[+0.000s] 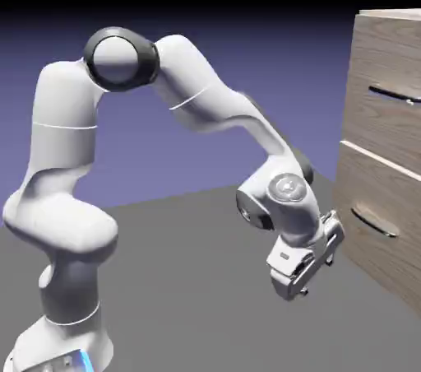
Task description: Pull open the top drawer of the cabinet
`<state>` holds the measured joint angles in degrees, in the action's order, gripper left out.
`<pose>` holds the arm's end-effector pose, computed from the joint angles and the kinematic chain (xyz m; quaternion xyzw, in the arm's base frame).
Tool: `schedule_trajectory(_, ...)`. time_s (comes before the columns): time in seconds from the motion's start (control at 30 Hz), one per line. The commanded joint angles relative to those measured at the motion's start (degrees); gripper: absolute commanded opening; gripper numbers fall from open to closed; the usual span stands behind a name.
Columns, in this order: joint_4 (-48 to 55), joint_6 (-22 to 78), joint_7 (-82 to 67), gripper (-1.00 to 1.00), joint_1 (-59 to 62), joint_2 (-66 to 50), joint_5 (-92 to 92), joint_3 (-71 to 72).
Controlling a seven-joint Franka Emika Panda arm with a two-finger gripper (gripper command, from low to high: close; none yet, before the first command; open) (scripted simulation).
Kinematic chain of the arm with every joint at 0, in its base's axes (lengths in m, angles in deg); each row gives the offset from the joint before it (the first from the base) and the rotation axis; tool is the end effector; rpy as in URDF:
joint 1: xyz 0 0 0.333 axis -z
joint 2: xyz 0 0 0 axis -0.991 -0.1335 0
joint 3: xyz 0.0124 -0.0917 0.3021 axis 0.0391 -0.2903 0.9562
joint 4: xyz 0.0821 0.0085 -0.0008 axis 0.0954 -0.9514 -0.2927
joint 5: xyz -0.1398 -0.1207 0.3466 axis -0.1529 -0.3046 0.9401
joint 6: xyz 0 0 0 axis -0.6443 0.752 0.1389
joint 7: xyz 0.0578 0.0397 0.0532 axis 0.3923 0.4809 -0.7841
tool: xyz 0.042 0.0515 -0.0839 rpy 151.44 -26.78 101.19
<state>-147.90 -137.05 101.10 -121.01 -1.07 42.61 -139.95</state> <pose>0.4702 -0.1587 0.2460 -0.4532 0.8613 -0.0631 0.2209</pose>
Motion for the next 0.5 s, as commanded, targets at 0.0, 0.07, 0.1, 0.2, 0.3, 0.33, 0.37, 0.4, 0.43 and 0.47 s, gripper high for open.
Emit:
schedule_trajectory(0.0, 0.78, 0.57, 0.07, 0.00, -1.22, -1.63, 2.50, -1.66)
schedule_trajectory(0.07, 2.33, 1.70, 0.22, 0.00, -3.65, -4.88, 7.48, -4.98)
schedule_trajectory(0.1, 3.10, 2.26, 0.29, 0.00, -4.87, -6.51, 9.97, -6.64)
schedule_trajectory(0.2, 5.43, 3.96, 0.50, 0.00, -8.53, -11.39, 17.45, -11.62)
schedule_trajectory(0.3, 7.75, 5.65, 0.72, 0.00, -12.18, -16.27, 24.92, -16.60)
schedule_trajectory(0.33, 8.53, 6.22, 0.79, 0.00, -13.40, -17.89, 27.41, -18.26)
schedule_trajectory(0.37, 9.30, 6.78, 0.87, 0.00, -14.61, -19.52, 29.90, -19.92)
schedule_trajectory(0.4, 10.08, 7.35, 0.94, 0.00, -15.83, -21.15, 32.40, -21.58)
schedule_trajectory(0.43, 10.85, 7.91, 1.01, 0.00, -17.05, -22.77, 34.89, -23.24)
schedule_trajectory(0.47, 11.63, 8.48, 1.08, 0.00, -18.27, -24.40, 37.38, -24.90)
